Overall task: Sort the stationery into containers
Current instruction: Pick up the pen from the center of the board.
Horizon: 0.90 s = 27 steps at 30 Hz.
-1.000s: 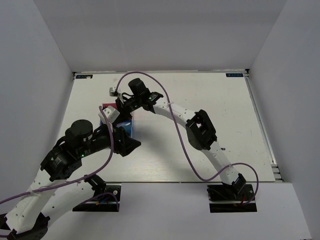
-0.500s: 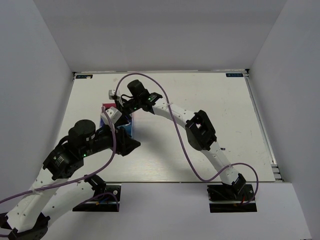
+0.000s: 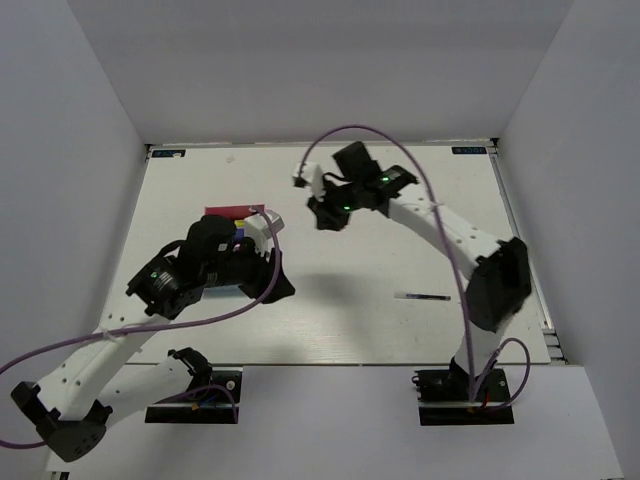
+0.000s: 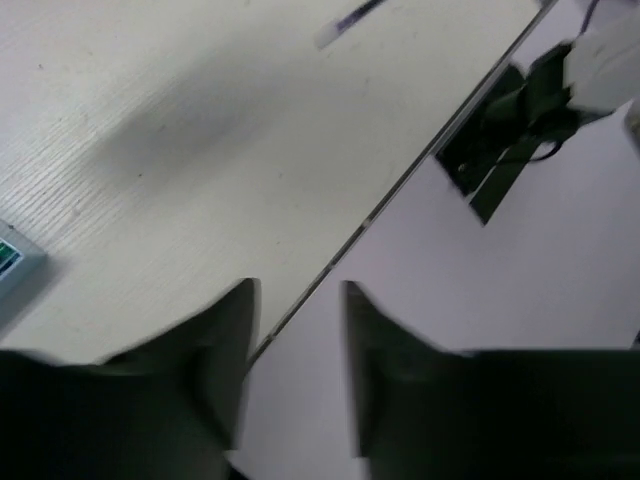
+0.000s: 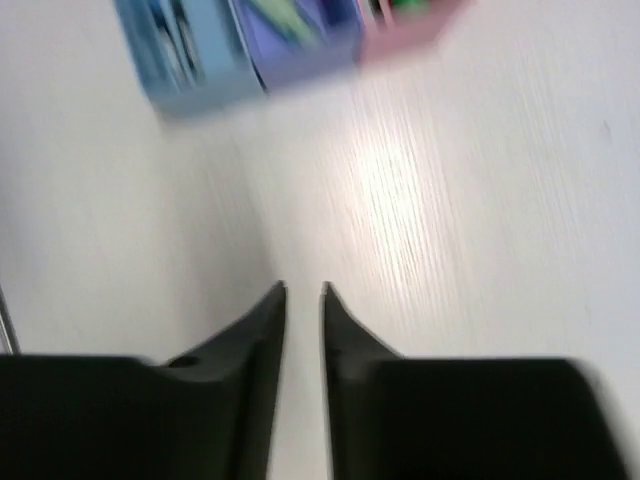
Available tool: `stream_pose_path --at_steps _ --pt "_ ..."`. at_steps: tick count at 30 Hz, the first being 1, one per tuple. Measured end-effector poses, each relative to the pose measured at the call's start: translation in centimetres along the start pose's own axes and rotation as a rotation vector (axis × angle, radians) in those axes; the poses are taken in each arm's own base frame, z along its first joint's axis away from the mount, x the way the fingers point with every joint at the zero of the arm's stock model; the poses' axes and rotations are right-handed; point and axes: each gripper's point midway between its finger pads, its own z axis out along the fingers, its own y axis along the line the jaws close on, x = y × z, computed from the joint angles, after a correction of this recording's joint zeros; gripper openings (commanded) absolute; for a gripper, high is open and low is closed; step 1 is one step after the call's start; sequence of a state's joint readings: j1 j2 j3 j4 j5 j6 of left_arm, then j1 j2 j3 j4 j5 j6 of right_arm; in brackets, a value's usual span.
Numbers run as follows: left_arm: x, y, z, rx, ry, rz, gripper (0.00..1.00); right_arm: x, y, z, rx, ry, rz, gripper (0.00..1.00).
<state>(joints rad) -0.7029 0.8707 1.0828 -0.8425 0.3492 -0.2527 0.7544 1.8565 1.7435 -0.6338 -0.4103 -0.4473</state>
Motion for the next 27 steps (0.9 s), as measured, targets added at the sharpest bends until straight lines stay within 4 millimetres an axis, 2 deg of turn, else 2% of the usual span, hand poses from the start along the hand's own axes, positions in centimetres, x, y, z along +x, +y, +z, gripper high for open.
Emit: stream_pose_path --at_steps 1,4,5,8,9,11,13,16,27 --pt "0.6 0.2 0.6 0.001 0.025 -0.004 0.73 1.9 -0.4 -2.0 0.033 0.043 0.006 0.4" --pt "2.7 1.2 1.8 -0.005 0.087 0.0 0.77 9.1 -0.8 -6.6 0.101 0.193 0.031 0.44" --pt "3.4 1.4 2.0 -0.007 0.104 -0.001 0.77 12.3 -0.5 -7.8 0.117 0.256 0.021 0.46" --pt "5.0 1.9 2.5 -0.01 0.14 0.0 0.77 21.1 2.3 -10.6 0.083 0.452 0.006 0.46" --pt "5.2 2.0 2.6 -0.01 0.145 0.0 0.77 23.4 3.1 -11.5 0.058 0.506 0.002 0.46" --pt "5.2 2.0 2.6 -0.007 0.143 0.004 0.77 26.6 4.4 -12.9 0.005 0.579 -0.014 0.47" --pt "5.0 1.9 2.6 -0.004 0.134 0.01 0.77 28.4 5.0 -13.7 -0.031 0.611 -0.042 0.47" --pt "4.9 1.8 2.6 0.001 0.126 0.015 0.77 29.9 5.5 -14.0 -0.065 0.635 -0.088 0.47" --pt "4.7 1.2 1.2 0.009 0.091 0.029 0.77 32.0 3.5 -12.4 -0.081 0.663 -0.114 0.5"
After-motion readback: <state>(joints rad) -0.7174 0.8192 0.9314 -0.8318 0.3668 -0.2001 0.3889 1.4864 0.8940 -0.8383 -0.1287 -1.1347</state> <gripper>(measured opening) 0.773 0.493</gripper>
